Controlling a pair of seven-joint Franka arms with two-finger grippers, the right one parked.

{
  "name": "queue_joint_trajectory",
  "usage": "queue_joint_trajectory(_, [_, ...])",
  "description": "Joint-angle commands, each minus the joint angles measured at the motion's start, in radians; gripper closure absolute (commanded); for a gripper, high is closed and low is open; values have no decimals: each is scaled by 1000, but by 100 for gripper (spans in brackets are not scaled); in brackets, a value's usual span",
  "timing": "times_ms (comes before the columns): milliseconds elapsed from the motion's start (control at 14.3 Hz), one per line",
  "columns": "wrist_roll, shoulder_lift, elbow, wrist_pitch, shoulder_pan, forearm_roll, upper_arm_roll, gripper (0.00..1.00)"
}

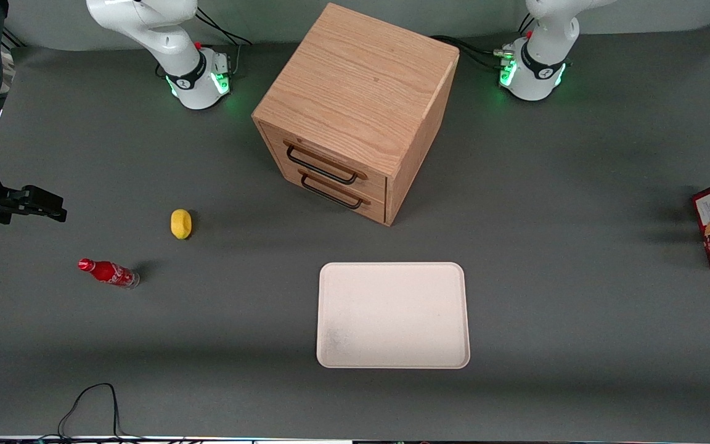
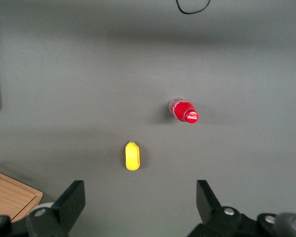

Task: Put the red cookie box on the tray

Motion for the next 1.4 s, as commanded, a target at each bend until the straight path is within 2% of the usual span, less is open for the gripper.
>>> queue_joint_trajectory(0, [26, 120, 63, 41, 18, -33, 1, 2])
queue_joint_trajectory(209, [26, 180, 63, 94, 28, -32, 1, 3])
queue_joint_trajectory(279, [24, 191, 63, 95, 37, -32, 1, 11])
queue_joint_trajectory(349, [26, 200, 63, 95, 38, -30, 1, 35])
queue_joint_trajectory(419, [29, 202, 63, 90, 38, -27, 1, 72])
queue_joint_trajectory(488, [24, 200, 63, 81, 37, -24, 1, 100])
queue_joint_trajectory(907, [37, 181, 71, 44, 34, -3, 12, 100])
queue_joint_trajectory(1116, [37, 110, 126, -127, 18, 37, 0, 100])
queue_joint_trajectory(1326, [31, -25, 128, -267, 1, 100, -118, 100])
